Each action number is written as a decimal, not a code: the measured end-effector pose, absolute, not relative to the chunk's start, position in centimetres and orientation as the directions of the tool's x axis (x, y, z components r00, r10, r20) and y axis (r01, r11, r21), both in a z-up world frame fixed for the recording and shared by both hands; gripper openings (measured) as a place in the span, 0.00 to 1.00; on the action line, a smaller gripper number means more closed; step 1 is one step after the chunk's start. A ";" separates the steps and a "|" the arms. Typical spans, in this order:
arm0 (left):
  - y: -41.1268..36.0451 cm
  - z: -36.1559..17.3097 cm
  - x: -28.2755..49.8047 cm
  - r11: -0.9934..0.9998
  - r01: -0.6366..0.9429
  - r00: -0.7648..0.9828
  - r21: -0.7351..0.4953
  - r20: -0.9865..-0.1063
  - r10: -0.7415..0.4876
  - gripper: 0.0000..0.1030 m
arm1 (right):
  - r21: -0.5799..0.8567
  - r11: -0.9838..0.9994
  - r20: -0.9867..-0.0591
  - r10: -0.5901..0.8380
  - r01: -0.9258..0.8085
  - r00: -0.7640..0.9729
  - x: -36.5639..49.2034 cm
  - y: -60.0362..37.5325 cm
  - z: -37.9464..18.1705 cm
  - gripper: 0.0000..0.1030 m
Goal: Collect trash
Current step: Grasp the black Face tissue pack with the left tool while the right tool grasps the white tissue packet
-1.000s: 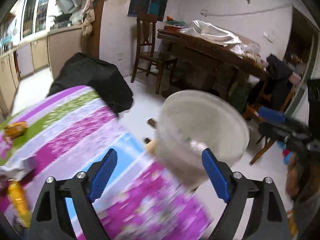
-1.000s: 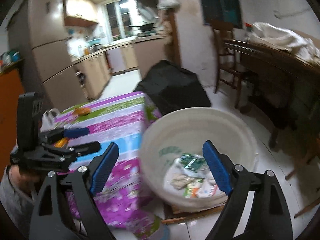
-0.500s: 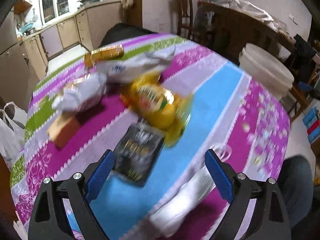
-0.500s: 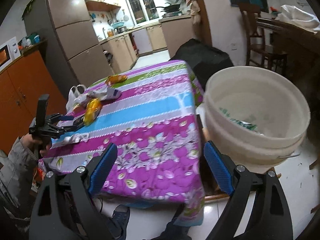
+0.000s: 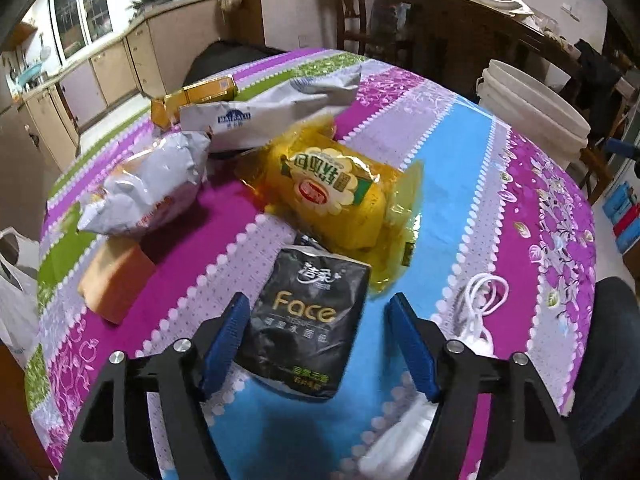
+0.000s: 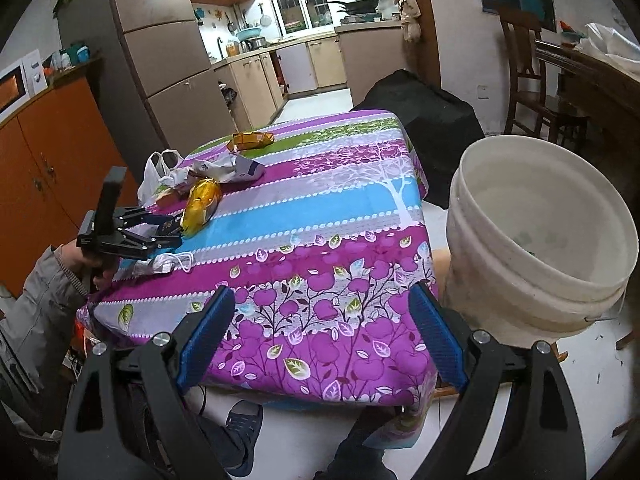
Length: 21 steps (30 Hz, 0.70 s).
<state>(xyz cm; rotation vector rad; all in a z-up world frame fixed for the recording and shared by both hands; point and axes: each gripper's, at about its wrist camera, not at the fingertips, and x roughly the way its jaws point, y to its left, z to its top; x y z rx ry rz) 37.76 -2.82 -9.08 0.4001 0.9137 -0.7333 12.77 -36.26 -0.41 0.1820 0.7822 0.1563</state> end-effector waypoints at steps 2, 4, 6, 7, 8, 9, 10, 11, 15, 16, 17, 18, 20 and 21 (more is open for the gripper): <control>-2.2 -8.9 38.0 0.710 0.704 0.402 -0.012 -0.818 -0.412 0.50 | 0.218 0.972 -0.687 0.214 -0.083 0.695 13.1 -35.7 -0.5 0.82; -2.1 -8.9 37.7 0.719 0.695 0.409 -0.027 -0.807 -0.426 0.47 | 0.217 0.970 -0.688 0.235 -0.114 0.686 13.7 -34.8 -0.5 0.82; -1.9 -8.9 37.3 0.731 0.682 0.423 -0.026 -0.802 -0.422 0.44 | 0.208 0.961 -0.689 0.276 -0.182 0.670 14.6 -33.1 -0.6 0.76; -1.6 -8.7 37.0 0.742 0.670 0.435 -0.028 -0.795 -0.423 0.43 | 0.198 0.956 -0.693 0.293 -0.217 0.659 15.0 -32.1 -0.6 0.71; -1.3 -8.5 36.7 0.753 0.658 0.448 -0.030 -0.788 -0.423 0.43 | 0.183 0.949 -0.699 0.308 -0.255 0.646 15.6 -31.0 -0.6 0.68; -0.8 -8.3 36.4 0.766 0.642 0.462 -0.033 -0.781 -0.421 0.43 | 0.163 0.937 -0.705 0.330 -0.309 0.628 16.3 -29.4 -0.7 0.64; -0.2 -8.0 36.2 0.781 0.623 0.478 -0.040 -0.772 -0.420 0.43 | 0.150 0.921 -0.709 0.353 -0.358 0.610 16.9 -28.0 -0.8 0.61; 0.4 -7.7 35.9 0.795 0.605 0.492 -0.048 -0.762 -0.421 0.43 | 0.139 0.904 -0.715 0.375 -0.405 0.590 17.5 -26.7 -0.9 0.60; 2.4 -6.8 35.1 0.839 0.539 0.536 -0.077 -0.737 -0.412 0.43 | 0.099 0.803 -0.746 0.451 -0.588 0.490 20.3 -20.7 -1.6 0.57; 3.1 -6.6 34.9 0.850 0.520 0.544 -0.089 -0.732 -0.409 0.43 | 0.089 0.768 -0.759 0.465 -0.634 0.457 21.2 -18.9 -2.0 0.57; 3.6 -6.5 34.8 0.857 0.506 0.550 -0.096 -0.730 -0.406 0.43 | 0.077 0.737 -0.773 0.470 -0.672 0.427 22.1 -17.3 -2.5 0.57; 4.2 -6.4 34.7 0.862 0.496 0.554 -0.102 -0.728 -0.405 0.43 | 0.067 0.719 -0.782 0.469 -0.692 0.411 22.7 -16.2 -2.8 0.57; 5.3 -6.3 34.5 0.871 0.473 0.557 -0.132 -0.721 -0.412 0.43 | 0.054 0.671 -0.811 0.462 -0.739 0.360 24.3 -13.5 -4.0 0.57; 5.7 -6.3 34.4 0.873 0.468 0.557 -0.139 -0.721 -0.413 0.42 | 0.049 0.655 -0.819 0.459 -0.754 0.345 24.9 -12.5 -4.4 0.57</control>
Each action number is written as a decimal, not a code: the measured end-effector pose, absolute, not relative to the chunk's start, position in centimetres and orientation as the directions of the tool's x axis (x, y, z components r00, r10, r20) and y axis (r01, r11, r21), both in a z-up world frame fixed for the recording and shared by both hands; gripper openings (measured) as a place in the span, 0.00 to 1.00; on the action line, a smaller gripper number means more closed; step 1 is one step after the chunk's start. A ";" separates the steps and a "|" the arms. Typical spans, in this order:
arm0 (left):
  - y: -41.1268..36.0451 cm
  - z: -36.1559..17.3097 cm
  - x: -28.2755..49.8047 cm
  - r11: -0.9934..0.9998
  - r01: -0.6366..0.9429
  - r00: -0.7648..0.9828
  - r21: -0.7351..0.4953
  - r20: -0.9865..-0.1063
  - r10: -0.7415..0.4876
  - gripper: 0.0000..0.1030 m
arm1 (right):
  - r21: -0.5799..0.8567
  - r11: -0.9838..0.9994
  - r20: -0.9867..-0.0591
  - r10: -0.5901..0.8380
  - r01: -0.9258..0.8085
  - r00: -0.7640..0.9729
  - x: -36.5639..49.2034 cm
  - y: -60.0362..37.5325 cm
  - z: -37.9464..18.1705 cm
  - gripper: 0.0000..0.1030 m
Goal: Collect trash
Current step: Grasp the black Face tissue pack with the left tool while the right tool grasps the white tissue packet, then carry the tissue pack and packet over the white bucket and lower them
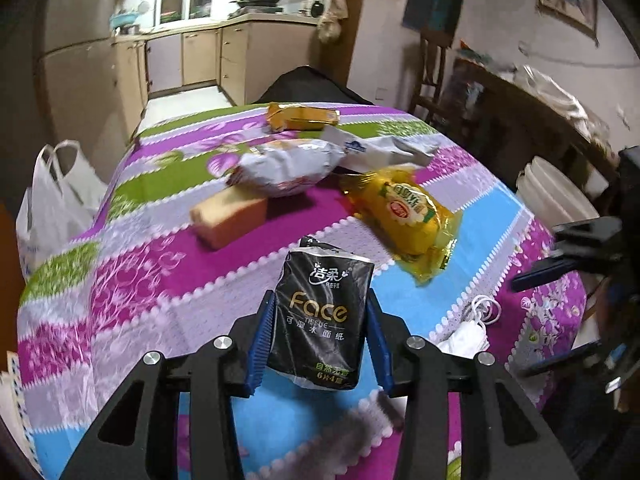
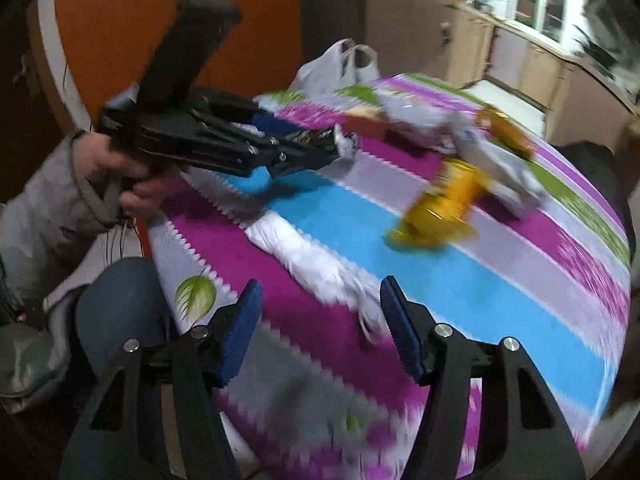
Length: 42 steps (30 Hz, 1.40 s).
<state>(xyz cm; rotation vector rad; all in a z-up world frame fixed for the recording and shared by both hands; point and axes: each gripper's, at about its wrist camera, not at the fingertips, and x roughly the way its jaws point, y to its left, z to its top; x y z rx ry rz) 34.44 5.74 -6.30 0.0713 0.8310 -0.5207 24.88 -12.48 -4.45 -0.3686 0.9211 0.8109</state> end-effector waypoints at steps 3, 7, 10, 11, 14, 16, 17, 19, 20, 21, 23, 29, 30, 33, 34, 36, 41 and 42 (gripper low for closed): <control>6.5 -6.5 34.1 0.878 0.455 0.557 -0.150 -0.721 -0.412 0.43 | 0.050 0.615 -0.833 0.460 -0.787 0.306 25.8 -10.8 -5.4 0.57; 7.2 -6.7 34.0 0.882 0.438 0.558 -0.172 -0.718 -0.417 0.43 | 0.030 0.577 -0.860 0.431 -0.816 0.273 26.4 -8.9 -6.7 0.51; 7.2 -6.7 33.9 0.882 0.433 0.559 -0.186 -0.712 -0.425 0.43 | 0.020 0.579 -0.870 0.412 -0.815 0.271 26.8 -8.5 -7.2 0.44; 7.2 -6.6 33.9 0.881 0.435 0.559 -0.187 -0.710 -0.427 0.43 | 0.016 0.580 -0.873 0.406 -0.814 0.272 26.8 -8.5 -7.4 0.44; 6.9 -6.7 33.8 0.881 0.433 0.562 -0.188 -0.708 -0.427 0.43 | 0.014 0.591 -0.876 0.397 -0.806 0.276 26.9 -8.6 -7.5 0.25; 6.9 -6.7 33.6 0.886 0.422 0.571 -0.190 -0.704 -0.423 0.43 | 0.002 0.608 -0.874 0.386 -0.794 0.294 26.6 -8.5 -7.5 0.22; 6.9 -6.6 33.4 0.888 0.417 0.577 -0.194 -0.698 -0.423 0.43 | -0.005 0.612 -0.871 0.386 -0.791 0.304 26.5 -8.4 -7.6 0.22; 6.9 -6.5 33.0 0.892 0.408 0.591 -0.193 -0.689 -0.419 0.43 | -0.006 0.632 -0.861 0.391 -0.775 0.326 25.7 -8.7 -7.6 0.22; 7.0 -6.4 32.8 0.897 0.400 0.601 -0.190 -0.685 -0.413 0.43 | -0.005 0.647 -0.855 0.393 -0.762 0.339 25.3 -8.9 -7.6 0.22; 7.0 -6.3 32.6 0.901 0.391 0.608 -0.189 -0.682 -0.407 0.43 | 0.000 0.675 -0.843 0.397 -0.738 0.364 24.9 -9.4 -7.3 0.22; 7.2 -5.8 32.0 0.910 0.373 0.631 -0.183 -0.669 -0.393 0.43 | 0.030 0.724 -0.817 0.416 -0.689 0.401 24.1 -10.8 -6.5 0.22; 6.1 -3.3 30.1 0.927 0.330 0.688 -0.176 -0.628 -0.364 0.43 | 0.089 0.891 -0.718 0.367 -0.445 0.591 22.1 -16.7 -2.9 0.22; 5.5 -2.7 29.7 0.931 0.320 0.698 -0.177 -0.620 -0.358 0.43 | 0.087 0.915 -0.696 0.339 -0.394 0.633 21.5 -17.9 -1.9 0.22; 3.3 -0.8 28.8 0.935 0.317 0.726 -0.158 -0.594 -0.346 0.43 | 0.088 0.951 -0.655 0.279 -0.296 0.703 20.8 -20.2 -0.1 0.22; 2.3 -0.1 28.4 0.936 0.320 0.736 -0.147 -0.583 -0.343 0.43 | 0.089 0.961 -0.640 0.256 -0.261 0.724 20.3 -21.2 0.6 0.22; 0.3 1.4 27.7 0.931 0.340 0.749 -0.133 -0.561 -0.353 0.43 | 0.088 0.973 -0.619 0.219 -0.211 0.754 19.5 -23.0 1.8 0.22; -6.3 4.7 26.4 0.891 0.438 0.733 -0.122 -0.525 -0.432 0.43 | 0.059 0.994 -0.578 0.108 -0.090 0.809 17.9 -27.6 4.7 0.22; -7.6 5.2 26.2 0.881 0.456 0.727 -0.122 -0.521 -0.448 0.43 | 0.057 0.996 -0.574 0.092 -0.073 0.813 17.7 -28.3 5.0 0.22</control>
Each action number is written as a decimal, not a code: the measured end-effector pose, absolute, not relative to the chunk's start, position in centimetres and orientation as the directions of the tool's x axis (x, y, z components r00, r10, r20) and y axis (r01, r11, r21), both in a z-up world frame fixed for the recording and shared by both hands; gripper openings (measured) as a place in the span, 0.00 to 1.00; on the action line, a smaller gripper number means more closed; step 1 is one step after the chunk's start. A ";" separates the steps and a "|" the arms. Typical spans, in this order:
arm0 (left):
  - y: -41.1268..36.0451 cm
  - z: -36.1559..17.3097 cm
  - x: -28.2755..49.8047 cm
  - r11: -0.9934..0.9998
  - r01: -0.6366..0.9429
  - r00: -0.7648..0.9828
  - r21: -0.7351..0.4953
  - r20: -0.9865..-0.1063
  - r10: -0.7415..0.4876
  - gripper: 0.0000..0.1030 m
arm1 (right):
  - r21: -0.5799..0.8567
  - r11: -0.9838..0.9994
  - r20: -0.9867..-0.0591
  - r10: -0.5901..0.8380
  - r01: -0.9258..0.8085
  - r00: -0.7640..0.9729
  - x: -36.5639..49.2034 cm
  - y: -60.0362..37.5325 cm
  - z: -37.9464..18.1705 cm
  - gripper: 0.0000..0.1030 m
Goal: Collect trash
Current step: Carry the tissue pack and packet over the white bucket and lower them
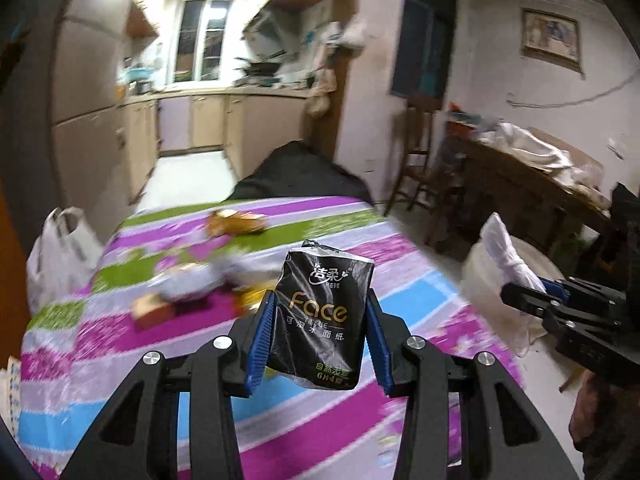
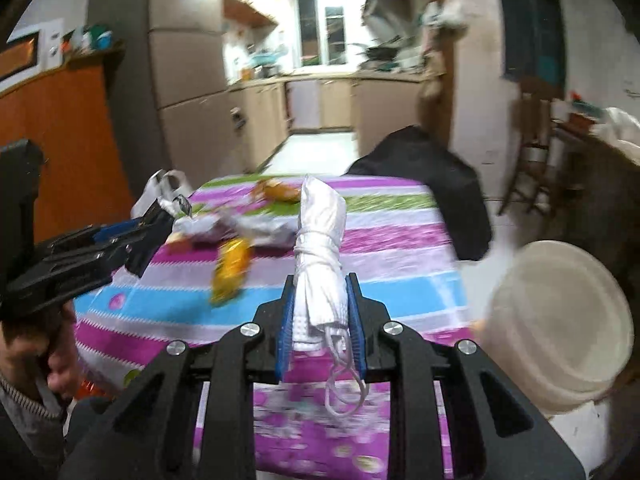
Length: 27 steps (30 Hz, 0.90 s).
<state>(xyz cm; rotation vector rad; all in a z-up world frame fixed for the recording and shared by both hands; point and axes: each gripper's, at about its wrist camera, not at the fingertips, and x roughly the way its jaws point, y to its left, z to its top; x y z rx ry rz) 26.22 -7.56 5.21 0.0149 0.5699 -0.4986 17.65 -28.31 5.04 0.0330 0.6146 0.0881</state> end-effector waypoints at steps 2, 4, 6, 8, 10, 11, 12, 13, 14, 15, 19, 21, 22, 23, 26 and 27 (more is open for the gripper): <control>-10.6 6.2 26.0 0.862 0.493 0.712 -0.120 -0.515 -0.478 0.43 | 0.051 0.998 -0.565 0.048 -0.024 0.823 16.7 -30.8 5.9 0.22; -13.5 7.1 25.8 0.844 0.523 0.698 -0.117 -0.510 -0.503 0.43 | 0.034 0.999 -0.559 0.002 0.020 0.829 16.0 -32.8 6.8 0.22; -16.1 7.7 25.6 0.826 0.550 0.683 -0.120 -0.505 -0.528 0.43 | 0.027 0.998 -0.553 -0.039 0.065 0.833 15.4 -35.2 7.7 0.22; -19.1 8.5 25.6 0.803 0.585 0.662 -0.118 -0.502 -0.556 0.43 | 0.023 0.995 -0.548 -0.070 0.098 0.834 14.5 -37.2 8.1 0.22; -21.8 9.1 25.5 0.779 0.615 0.641 -0.118 -0.499 -0.582 0.43 | 0.033 0.990 -0.551 -0.094 0.134 0.829 14.1 -39.6 8.6 0.22; -23.5 9.4 25.4 0.764 0.634 0.625 -0.122 -0.501 -0.599 0.43 | 0.033 0.988 -0.553 -0.109 0.153 0.826 13.9 -40.9 8.9 0.22; -24.8 9.7 25.4 0.754 0.645 0.615 -0.123 -0.501 -0.608 0.43 | 0.034 0.984 -0.556 -0.125 0.172 0.822 13.8 -42.1 9.0 0.22; -26.6 10.0 25.3 0.737 0.664 0.598 -0.129 -0.500 -0.626 0.43 | 0.033 0.982 -0.558 -0.137 0.186 0.818 13.8 -42.9 9.1 0.22; -28.0 10.2 25.4 0.724 0.677 0.582 -0.135 -0.503 -0.638 0.43 | 0.031 0.978 -0.563 -0.152 0.205 0.813 13.7 -44.0 9.3 0.22; -29.7 10.3 25.5 0.709 0.691 0.565 -0.139 -0.509 -0.650 0.43 | 0.034 0.975 -0.569 -0.163 0.221 0.806 13.7 -45.3 9.4 0.22; -34.9 10.1 26.8 0.681 0.714 0.516 -0.163 -0.536 -0.669 0.43 | 0.051 0.961 -0.594 -0.190 0.271 0.782 14.0 -49.2 9.5 0.22; -37.5 9.8 27.6 0.676 0.716 0.496 -0.173 -0.554 -0.668 0.43 | 0.055 0.956 -0.611 -0.196 0.288 0.767 14.5 -50.8 9.4 0.22; -38.6 9.6 28.1 0.674 0.717 0.489 -0.176 -0.562 -0.667 0.43 | 0.057 0.953 -0.630 -0.198 0.298 0.751 14.8 -52.0 9.1 0.22; -40.0 9.4 28.5 0.671 0.720 0.479 -0.177 -0.573 -0.665 0.43 | 0.060 0.951 -0.644 -0.196 0.304 0.740 14.9 -52.8 8.8 0.22; -42.8 8.4 29.7 0.667 0.725 0.459 -0.170 -0.602 -0.653 0.43 | 0.090 0.945 -0.687 -0.169 0.314 0.707 16.0 -54.5 7.5 0.22; -43.4 8.0 30.0 0.665 0.728 0.451 -0.170 -0.611 -0.651 0.43 | 0.094 0.944 -0.696 -0.165 0.317 0.699 16.0 -54.7 7.2 0.22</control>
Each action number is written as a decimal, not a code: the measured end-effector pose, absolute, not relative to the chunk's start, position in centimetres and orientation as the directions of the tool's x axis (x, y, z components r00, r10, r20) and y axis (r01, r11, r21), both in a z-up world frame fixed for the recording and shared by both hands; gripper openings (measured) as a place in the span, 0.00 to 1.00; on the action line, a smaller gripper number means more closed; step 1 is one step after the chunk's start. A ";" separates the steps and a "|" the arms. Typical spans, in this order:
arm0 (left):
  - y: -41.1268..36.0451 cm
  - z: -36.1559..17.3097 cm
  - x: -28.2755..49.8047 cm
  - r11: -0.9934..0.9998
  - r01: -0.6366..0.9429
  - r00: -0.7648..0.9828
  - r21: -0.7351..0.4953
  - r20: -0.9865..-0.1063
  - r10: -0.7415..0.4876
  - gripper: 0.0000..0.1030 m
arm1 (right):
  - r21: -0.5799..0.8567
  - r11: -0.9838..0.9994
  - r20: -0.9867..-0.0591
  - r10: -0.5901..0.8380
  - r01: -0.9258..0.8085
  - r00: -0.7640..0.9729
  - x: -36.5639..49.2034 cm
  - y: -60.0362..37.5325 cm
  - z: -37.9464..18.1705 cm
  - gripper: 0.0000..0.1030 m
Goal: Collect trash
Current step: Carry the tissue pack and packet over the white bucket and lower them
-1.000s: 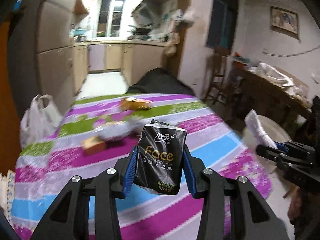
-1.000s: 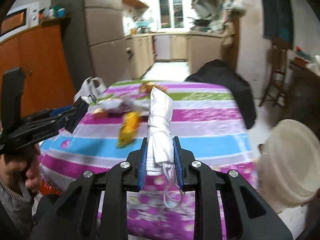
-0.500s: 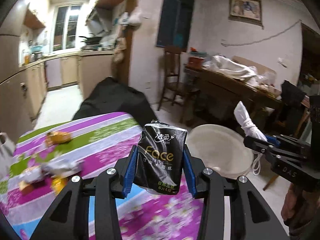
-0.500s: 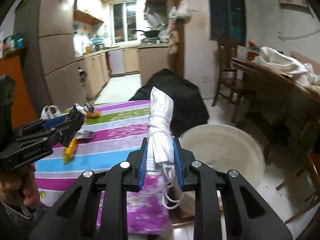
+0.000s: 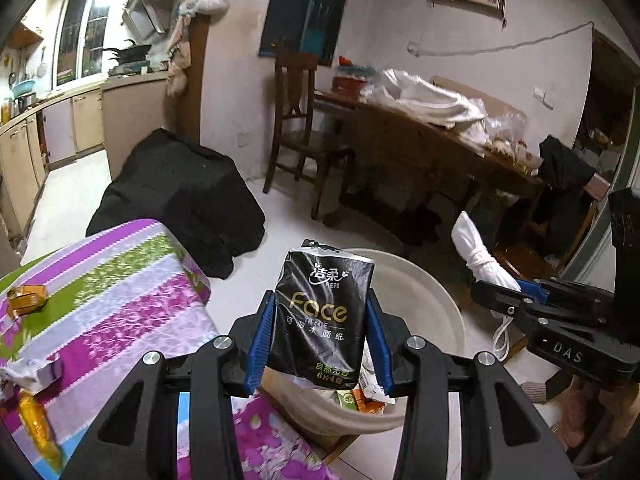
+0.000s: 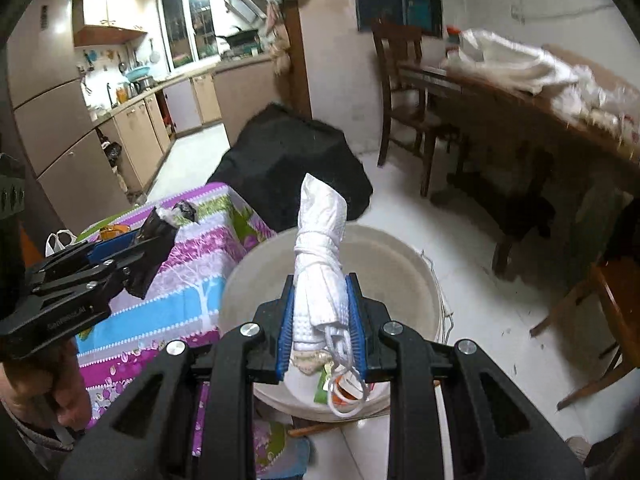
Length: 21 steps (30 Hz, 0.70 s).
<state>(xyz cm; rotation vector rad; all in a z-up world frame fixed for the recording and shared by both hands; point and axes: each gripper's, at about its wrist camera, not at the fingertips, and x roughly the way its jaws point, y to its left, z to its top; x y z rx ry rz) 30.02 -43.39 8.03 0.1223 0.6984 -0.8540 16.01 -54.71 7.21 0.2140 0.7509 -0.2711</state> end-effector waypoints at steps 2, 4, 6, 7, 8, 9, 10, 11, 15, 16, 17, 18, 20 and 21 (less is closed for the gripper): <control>-45.2 6.9 30.7 0.656 0.733 0.418 -0.179 -0.641 -0.643 0.43 | 0.110 0.940 -0.721 -0.149 0.323 0.677 16.6 -55.9 6.4 0.22; -46.2 5.7 31.3 0.655 0.733 0.397 -0.183 -0.666 -0.631 0.43 | 0.124 0.934 -0.747 -0.134 0.335 0.651 17.1 -56.9 5.3 0.22; -47.0 4.7 32.0 0.651 0.736 0.380 -0.186 -0.684 -0.623 0.43 | 0.137 0.928 -0.764 -0.124 0.346 0.633 17.3 -57.7 4.6 0.22; -47.5 4.1 32.3 0.649 0.737 0.367 -0.188 -0.694 -0.619 0.43 | 0.142 0.926 -0.770 -0.118 0.349 0.627 17.3 -57.7 4.4 0.22; -47.7 3.5 32.5 0.648 0.737 0.356 -0.194 -0.703 -0.615 0.43 | 0.146 0.925 -0.776 -0.113 0.351 0.621 17.4 -57.8 4.1 0.22; -47.9 3.0 32.8 0.648 0.735 0.343 -0.201 -0.714 -0.610 0.43 | 0.146 0.924 -0.782 -0.110 0.353 0.613 17.5 -58.1 3.8 0.22; -48.3 2.4 33.2 0.647 0.732 0.328 -0.211 -0.724 -0.607 0.43 | 0.143 0.924 -0.790 -0.109 0.354 0.604 17.6 -58.3 3.4 0.22; -48.2 1.9 33.4 0.648 0.731 0.321 -0.215 -0.729 -0.605 0.43 | 0.144 0.924 -0.796 -0.104 0.353 0.596 17.8 -58.7 3.2 0.22; -48.7 0.5 34.1 0.648 0.728 0.305 -0.222 -0.743 -0.597 0.43 | 0.164 0.919 -0.809 -0.083 0.359 0.583 18.0 -59.6 2.4 0.22; -48.7 0.3 34.2 0.649 0.727 0.305 -0.222 -0.743 -0.596 0.43 | 0.165 0.919 -0.809 -0.082 0.358 0.582 18.0 -59.7 2.3 0.22; -48.8 0.1 34.3 0.650 0.726 0.304 -0.223 -0.744 -0.595 0.43 | 0.164 0.919 -0.809 -0.082 0.358 0.582 17.9 -59.8 2.1 0.22; -48.8 0.0 34.2 0.650 0.727 0.304 -0.222 -0.744 -0.595 0.43 | 0.166 0.919 -0.809 -0.081 0.358 0.582 17.9 -59.9 2.0 0.22; -49.1 -0.2 34.3 0.649 0.728 0.301 -0.221 -0.747 -0.593 0.43 | 0.170 0.918 -0.810 -0.077 0.357 0.582 18.1 -60.1 2.0 0.22; -49.2 -0.2 34.3 0.649 0.728 0.302 -0.220 -0.747 -0.592 0.43 | 0.172 0.918 -0.810 -0.074 0.356 0.582 18.1 -60.1 1.9 0.22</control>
